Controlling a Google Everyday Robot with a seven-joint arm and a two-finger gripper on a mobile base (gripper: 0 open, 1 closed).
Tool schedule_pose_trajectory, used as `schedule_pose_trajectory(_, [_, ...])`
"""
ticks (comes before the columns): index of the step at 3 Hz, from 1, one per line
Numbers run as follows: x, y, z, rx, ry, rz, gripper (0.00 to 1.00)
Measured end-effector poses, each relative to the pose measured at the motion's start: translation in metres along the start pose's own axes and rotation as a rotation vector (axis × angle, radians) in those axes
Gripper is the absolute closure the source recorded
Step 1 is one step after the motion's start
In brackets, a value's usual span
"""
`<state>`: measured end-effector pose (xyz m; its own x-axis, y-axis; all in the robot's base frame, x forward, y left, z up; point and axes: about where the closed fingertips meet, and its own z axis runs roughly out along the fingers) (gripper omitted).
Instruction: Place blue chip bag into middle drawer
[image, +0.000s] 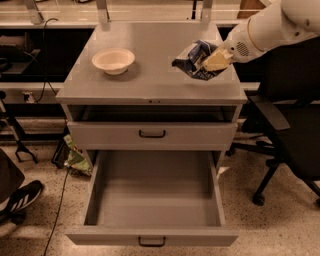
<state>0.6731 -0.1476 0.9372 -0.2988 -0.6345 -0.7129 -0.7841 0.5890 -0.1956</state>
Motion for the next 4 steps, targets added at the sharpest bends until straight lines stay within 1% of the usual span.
schedule_pose_trajectory(1, [0.022,0.046,-0.031,-0.031,0.047,0.052,1.0])
schedule_pose_trajectory(2, [0.038,0.06,-0.032,-0.047,0.076,0.068,1.0])
schedule_pose_trajectory(3, [0.037,0.06,-0.032,-0.047,0.074,0.067,1.0])
schedule_pose_trajectory(4, [0.047,0.075,-0.02,-0.092,0.052,0.07,1.0])
